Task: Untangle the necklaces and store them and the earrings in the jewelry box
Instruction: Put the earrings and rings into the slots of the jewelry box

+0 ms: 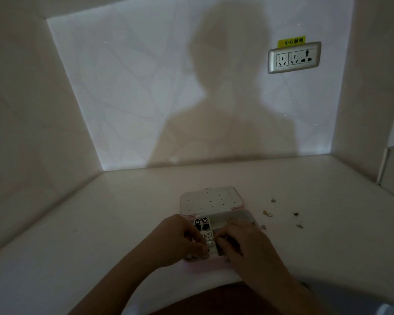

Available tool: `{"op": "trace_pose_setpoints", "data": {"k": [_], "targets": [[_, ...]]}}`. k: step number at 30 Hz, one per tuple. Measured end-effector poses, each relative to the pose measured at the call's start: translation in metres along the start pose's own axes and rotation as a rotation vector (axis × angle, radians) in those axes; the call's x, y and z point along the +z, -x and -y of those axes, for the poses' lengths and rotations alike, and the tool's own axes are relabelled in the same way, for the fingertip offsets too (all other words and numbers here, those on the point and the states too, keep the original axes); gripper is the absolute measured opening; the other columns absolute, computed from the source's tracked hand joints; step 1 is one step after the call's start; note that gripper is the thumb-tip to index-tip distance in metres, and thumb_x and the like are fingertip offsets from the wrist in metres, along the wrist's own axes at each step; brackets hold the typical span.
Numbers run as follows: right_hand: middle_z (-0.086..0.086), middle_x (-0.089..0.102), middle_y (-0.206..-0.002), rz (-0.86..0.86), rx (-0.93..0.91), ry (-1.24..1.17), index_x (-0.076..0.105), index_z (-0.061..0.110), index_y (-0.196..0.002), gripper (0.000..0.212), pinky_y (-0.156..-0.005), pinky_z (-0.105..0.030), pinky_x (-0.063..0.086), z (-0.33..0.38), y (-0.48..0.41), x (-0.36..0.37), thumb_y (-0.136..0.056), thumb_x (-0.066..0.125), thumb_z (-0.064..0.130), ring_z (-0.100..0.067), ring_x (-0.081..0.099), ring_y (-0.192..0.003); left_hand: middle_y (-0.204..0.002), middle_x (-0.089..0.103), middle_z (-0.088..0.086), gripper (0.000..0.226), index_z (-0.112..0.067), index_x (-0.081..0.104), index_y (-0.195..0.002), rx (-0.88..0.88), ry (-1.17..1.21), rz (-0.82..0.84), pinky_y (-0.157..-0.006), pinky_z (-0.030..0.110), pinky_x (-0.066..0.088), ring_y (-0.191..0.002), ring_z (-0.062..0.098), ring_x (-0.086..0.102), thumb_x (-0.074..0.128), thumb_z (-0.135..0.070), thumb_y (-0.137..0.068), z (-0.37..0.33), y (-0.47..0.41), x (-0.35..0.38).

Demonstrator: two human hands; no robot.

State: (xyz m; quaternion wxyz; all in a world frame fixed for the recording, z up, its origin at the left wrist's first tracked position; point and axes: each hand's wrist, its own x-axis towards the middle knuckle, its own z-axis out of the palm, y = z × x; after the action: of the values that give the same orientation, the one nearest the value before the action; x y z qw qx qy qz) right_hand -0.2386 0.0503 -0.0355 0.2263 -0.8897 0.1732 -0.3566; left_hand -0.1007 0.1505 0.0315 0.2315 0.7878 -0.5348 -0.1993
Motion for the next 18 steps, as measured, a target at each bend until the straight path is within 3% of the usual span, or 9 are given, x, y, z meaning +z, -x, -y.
{"op": "trace_pose_setpoints", "data": {"k": [3, 7, 10, 14, 18], "targets": [[0.022, 0.044, -0.081, 0.002, 0.005, 0.001, 0.066, 0.022, -0.090, 0.029, -0.072, -0.004, 0.030, -0.001, 0.000, 0.000, -0.082, 0.042, 0.036, 0.015, 0.040, -0.080, -0.059, 0.057, -0.014, 0.014, -0.014, 0.075, -0.087, -0.008, -0.048, 0.007, -0.060, 0.012, 0.050, -0.054, -0.002, 0.056, 0.073, -0.024, -0.077, -0.002, -0.003, 0.001], [0.019, 0.045, -0.085, -0.008, -0.006, 0.007, 0.066, 0.020, -0.092, 0.020, -0.071, -0.006, 0.030, -0.003, 0.001, 0.001, -0.089, 0.049, 0.030, 0.014, 0.038, -0.079, -0.063, 0.057, -0.012, 0.015, -0.015, 0.074, -0.092, -0.028, -0.128, 0.005, -0.046, 0.002, 0.040, -0.049, -0.004, 0.053, 0.071, -0.025, -0.081, -0.005, -0.009, 0.002], [0.017, 0.048, -0.085, -0.013, -0.013, -0.001, 0.067, 0.020, -0.090, 0.026, -0.071, -0.006, 0.031, -0.004, 0.001, 0.003, -0.085, 0.045, 0.033, 0.013, 0.038, -0.078, -0.072, 0.061, -0.007, 0.018, -0.016, 0.074, -0.095, -0.055, -0.159, 0.004, -0.042, 0.002, 0.038, -0.050, -0.006, 0.054, 0.070, -0.026, -0.082, -0.006, -0.013, 0.001], [0.017, 0.049, -0.084, -0.012, -0.014, -0.005, 0.067, 0.020, -0.088, 0.028, -0.069, -0.006, 0.030, -0.007, 0.000, 0.005, -0.083, 0.043, 0.034, 0.012, 0.040, -0.079, -0.099, 0.069, -0.001, 0.022, -0.018, 0.072, -0.100, -0.072, -0.208, -0.005, -0.055, 0.004, 0.041, -0.075, 0.002, 0.057, 0.068, -0.031, -0.082, -0.004, -0.015, 0.002], [0.019, 0.048, -0.082, -0.018, -0.018, -0.020, 0.067, 0.022, -0.086, 0.035, -0.069, -0.006, 0.031, -0.009, 0.000, 0.006, -0.082, 0.039, 0.042, 0.012, 0.041, -0.078, -0.105, 0.068, 0.000, 0.023, -0.017, 0.072, -0.102, -0.096, -0.217, 0.002, -0.065, 0.010, 0.044, -0.083, 0.005, 0.057, 0.067, -0.031, -0.083, -0.003, -0.016, 0.001]]}}
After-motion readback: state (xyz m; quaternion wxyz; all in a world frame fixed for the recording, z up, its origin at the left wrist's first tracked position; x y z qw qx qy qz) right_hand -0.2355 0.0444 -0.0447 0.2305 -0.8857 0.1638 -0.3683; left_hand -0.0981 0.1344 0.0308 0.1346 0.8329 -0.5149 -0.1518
